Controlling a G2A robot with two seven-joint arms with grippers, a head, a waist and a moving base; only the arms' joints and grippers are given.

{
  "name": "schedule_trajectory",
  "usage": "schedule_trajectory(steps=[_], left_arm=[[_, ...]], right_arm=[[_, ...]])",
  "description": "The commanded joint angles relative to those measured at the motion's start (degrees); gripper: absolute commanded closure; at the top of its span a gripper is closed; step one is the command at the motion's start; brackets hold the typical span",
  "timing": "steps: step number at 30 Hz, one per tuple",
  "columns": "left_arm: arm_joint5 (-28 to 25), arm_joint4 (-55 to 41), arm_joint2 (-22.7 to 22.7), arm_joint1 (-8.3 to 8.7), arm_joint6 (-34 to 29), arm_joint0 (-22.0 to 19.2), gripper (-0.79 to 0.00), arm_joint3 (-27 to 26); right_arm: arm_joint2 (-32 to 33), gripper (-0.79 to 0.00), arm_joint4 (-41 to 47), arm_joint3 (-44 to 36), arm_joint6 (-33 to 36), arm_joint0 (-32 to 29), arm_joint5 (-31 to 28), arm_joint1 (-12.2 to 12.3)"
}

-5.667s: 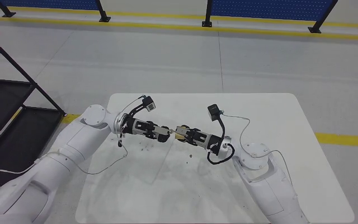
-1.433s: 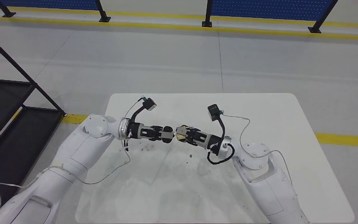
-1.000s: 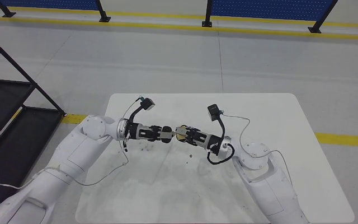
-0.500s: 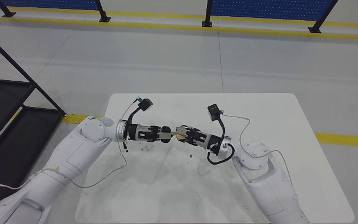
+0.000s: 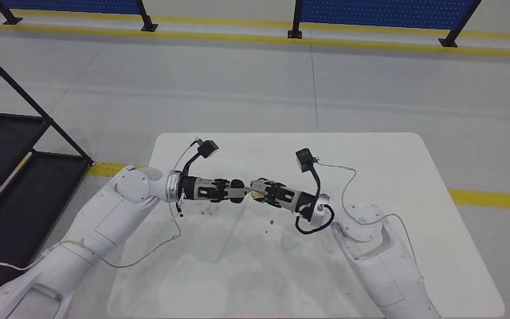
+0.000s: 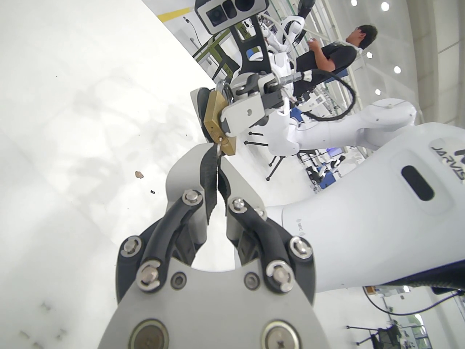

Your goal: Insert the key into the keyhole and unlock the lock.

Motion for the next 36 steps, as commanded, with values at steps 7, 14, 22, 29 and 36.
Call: schedule_trajectory(steps=[7, 14, 22, 29, 36], left_arm=[[-1.8, 2.3, -1.6, -0.06, 1.8, 1.6, 0.0, -1.1], [-4.2, 4.9, -2.7, -0.14, 2.4, 2.5, 0.0, -1.6], [-7.6, 9.4, -4.2, -0.17, 5.6, 4.1, 0.0, -2.4], [-9.9, 14.6, -5.7, -0.33, 9.8, 5.3, 0.0, -3.1], [-12.0, 18.9, -6.7, -0.48, 13.1, 6.6, 0.0, -4.0]], right_arm=[[0.0, 0.0, 0.0, 0.0, 0.0, 0.0, 0.0, 0.0], [0.0, 0.0, 0.0, 0.0, 0.0, 0.0, 0.0, 0.0], [0.0, 0.0, 0.0, 0.0, 0.0, 0.0, 0.0, 0.0], [0.0, 0.0, 0.0, 0.0, 0.0, 0.0, 0.0, 0.0], [0.0, 0.0, 0.0, 0.0, 0.0, 0.0, 0.0, 0.0]])
